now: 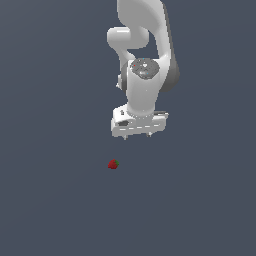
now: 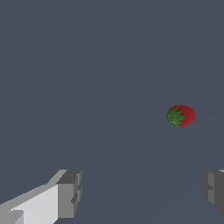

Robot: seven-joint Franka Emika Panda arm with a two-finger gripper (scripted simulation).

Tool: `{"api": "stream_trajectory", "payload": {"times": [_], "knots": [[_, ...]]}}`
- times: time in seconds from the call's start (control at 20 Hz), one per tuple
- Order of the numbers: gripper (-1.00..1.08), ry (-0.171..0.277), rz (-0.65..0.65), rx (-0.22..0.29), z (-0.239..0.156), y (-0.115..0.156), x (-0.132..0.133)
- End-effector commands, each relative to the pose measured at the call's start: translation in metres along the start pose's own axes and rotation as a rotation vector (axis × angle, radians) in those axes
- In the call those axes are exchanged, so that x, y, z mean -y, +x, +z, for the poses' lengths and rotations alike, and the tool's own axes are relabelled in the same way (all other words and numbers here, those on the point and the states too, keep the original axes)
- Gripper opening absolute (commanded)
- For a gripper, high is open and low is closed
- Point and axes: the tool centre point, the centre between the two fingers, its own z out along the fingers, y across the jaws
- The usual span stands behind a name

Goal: Pick up the object and move it to a goal position.

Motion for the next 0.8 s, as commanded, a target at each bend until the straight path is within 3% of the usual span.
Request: {"api": "stream_trajectory", "payload": {"times": [0.0, 0.75], "knots": [[1.00, -0.001, -0.037, 0.001, 0.003, 0.002, -0.003], [1.00, -0.008, -0.384, 0.008, 0.030, 0.016, -0.034]]}}
